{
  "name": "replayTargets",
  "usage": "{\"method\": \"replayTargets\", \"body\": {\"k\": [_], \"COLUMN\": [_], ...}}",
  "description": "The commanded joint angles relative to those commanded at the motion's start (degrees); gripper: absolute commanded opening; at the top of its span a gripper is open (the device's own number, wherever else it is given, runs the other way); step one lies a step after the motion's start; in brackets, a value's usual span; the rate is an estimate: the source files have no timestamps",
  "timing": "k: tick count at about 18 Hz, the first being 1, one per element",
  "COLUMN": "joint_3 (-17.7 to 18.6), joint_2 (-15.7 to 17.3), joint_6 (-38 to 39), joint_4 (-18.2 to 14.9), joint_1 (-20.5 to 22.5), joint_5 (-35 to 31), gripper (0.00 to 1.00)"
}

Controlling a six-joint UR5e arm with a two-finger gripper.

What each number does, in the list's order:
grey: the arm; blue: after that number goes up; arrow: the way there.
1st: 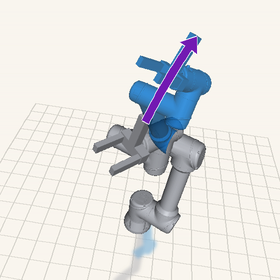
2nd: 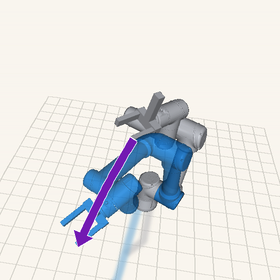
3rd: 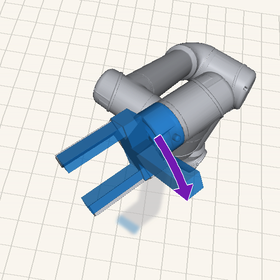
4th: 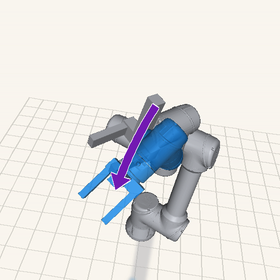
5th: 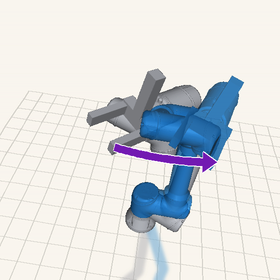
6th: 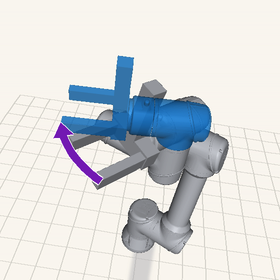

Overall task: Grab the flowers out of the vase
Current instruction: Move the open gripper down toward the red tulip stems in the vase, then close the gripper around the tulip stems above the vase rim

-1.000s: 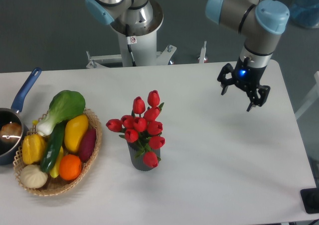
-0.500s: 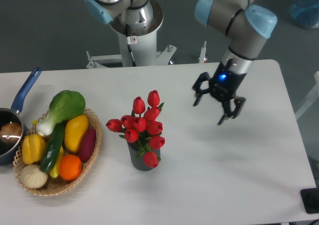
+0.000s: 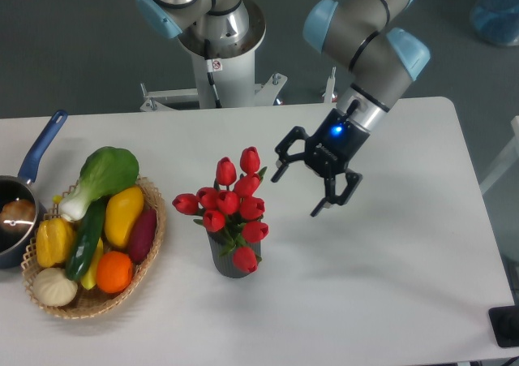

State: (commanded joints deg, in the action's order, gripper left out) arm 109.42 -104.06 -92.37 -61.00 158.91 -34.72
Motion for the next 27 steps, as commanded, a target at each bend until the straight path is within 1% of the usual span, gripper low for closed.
{"method": "replayTargets", "body": {"k": [4, 6, 11, 15, 17, 21, 23, 24, 25, 27], "joint_3": [0.97, 1.14, 1.32, 1.32, 1.32, 1.32, 1.32, 1.32, 1.32, 1.32], "joint_2": [-0.62, -0.7, -0.7, -1.06, -1.14, -1.5, -1.5, -1.5, -1.5, -1.5], "joint_6": [0.0, 0.09, 0.09, 0.17, 0.18, 0.09, 0.09, 0.09, 0.09, 0.09], "joint_4": [0.0, 0.0, 0.09, 0.18, 0.18, 0.18, 0.18, 0.18, 0.09, 0.18], "joint_1": [-0.45, -0.45, -1.24, -1.41, -1.41, -1.41, -1.41, -1.41, -1.41, -1.41], "joint_5": [8.16, 10.19, 13.0, 13.28, 13.28, 13.28, 13.19, 13.19, 13.19, 13.19], "gripper": [1.0, 1.0, 1.0, 1.0, 0.94, 0.74, 0.59, 0.47, 0.38, 0.26]}}
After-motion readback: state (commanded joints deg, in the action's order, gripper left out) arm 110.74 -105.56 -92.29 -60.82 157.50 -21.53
